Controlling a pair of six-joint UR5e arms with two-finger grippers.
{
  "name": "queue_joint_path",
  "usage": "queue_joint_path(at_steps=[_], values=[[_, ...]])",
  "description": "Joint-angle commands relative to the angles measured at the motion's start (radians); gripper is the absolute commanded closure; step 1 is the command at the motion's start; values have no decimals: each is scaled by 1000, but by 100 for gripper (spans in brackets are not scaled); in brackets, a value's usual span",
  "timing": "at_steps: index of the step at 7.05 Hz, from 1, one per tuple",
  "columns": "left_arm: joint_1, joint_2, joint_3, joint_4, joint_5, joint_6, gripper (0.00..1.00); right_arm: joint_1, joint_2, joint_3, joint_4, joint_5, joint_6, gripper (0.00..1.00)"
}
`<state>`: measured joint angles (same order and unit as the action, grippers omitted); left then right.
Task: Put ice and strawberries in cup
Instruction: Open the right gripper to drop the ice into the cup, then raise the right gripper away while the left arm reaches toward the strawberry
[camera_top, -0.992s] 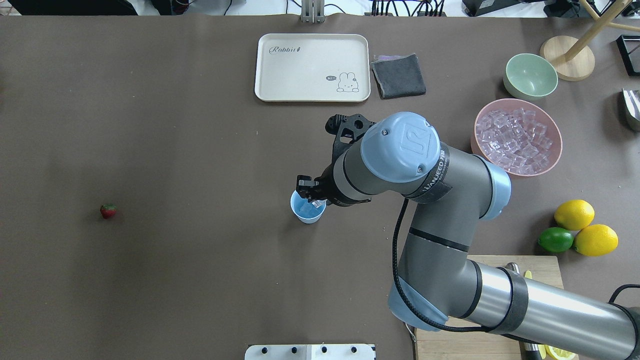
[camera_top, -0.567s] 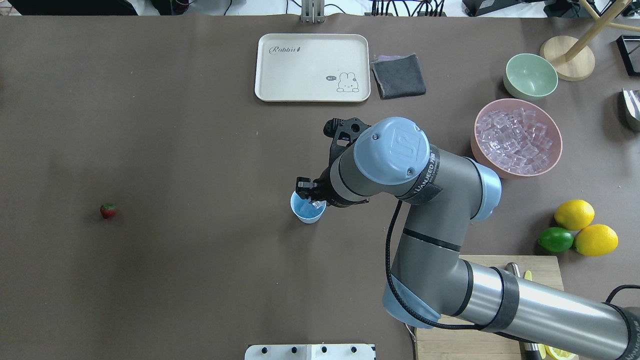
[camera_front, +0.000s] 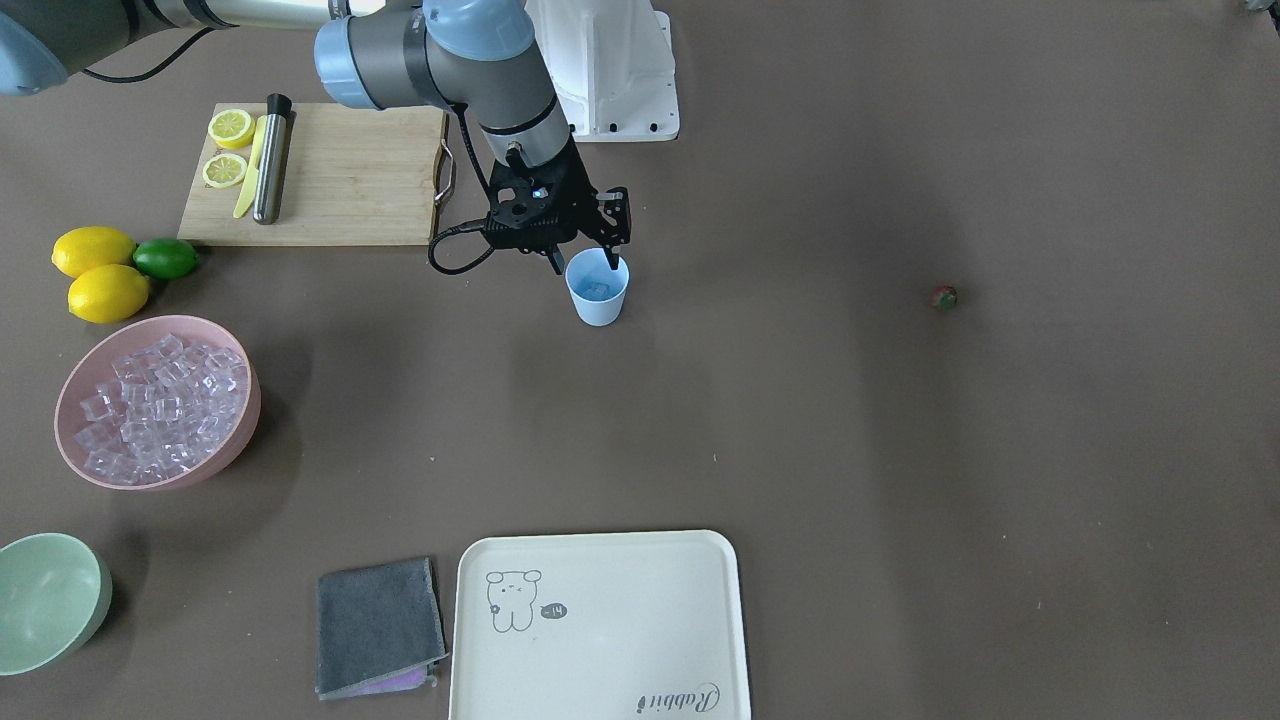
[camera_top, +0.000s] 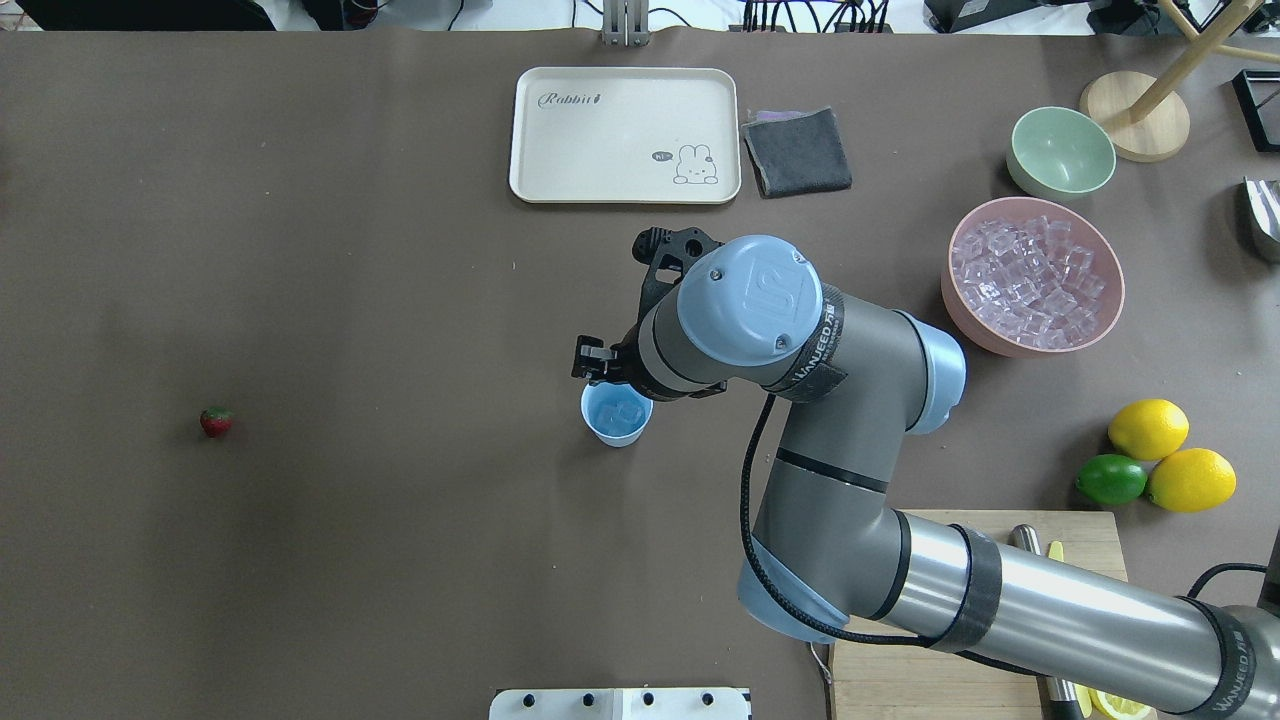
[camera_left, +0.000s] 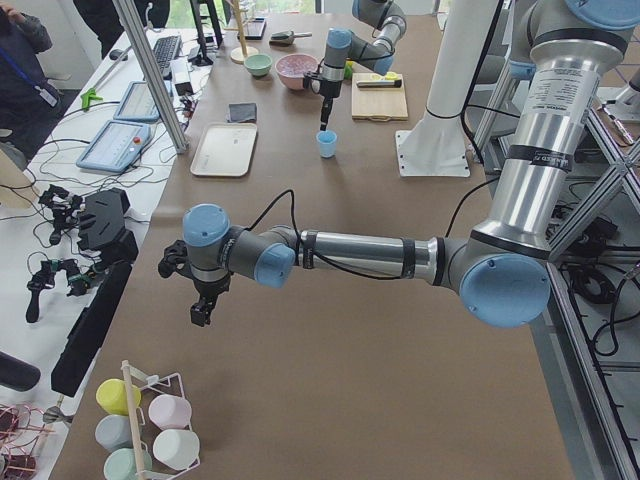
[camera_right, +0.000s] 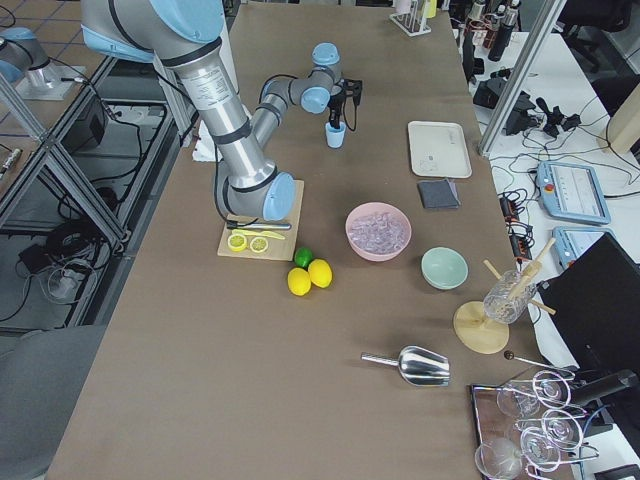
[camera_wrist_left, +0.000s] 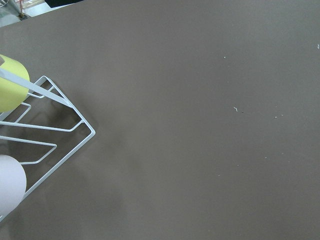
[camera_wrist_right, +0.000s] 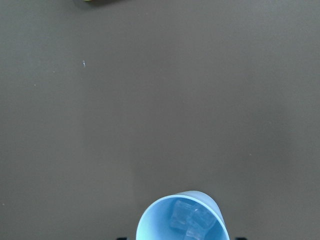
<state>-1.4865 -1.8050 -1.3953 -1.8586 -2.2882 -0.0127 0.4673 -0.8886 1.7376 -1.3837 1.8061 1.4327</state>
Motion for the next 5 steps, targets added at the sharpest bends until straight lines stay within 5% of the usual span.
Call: queue_joint_path(at_steps=[1,5], values=[[5,-16,-11,-4,1,2,2,45,-7,60,-12,25,3,1],[234,62,-115,-351,6,-522,2,397,-157,142,-3,385,-186,1]])
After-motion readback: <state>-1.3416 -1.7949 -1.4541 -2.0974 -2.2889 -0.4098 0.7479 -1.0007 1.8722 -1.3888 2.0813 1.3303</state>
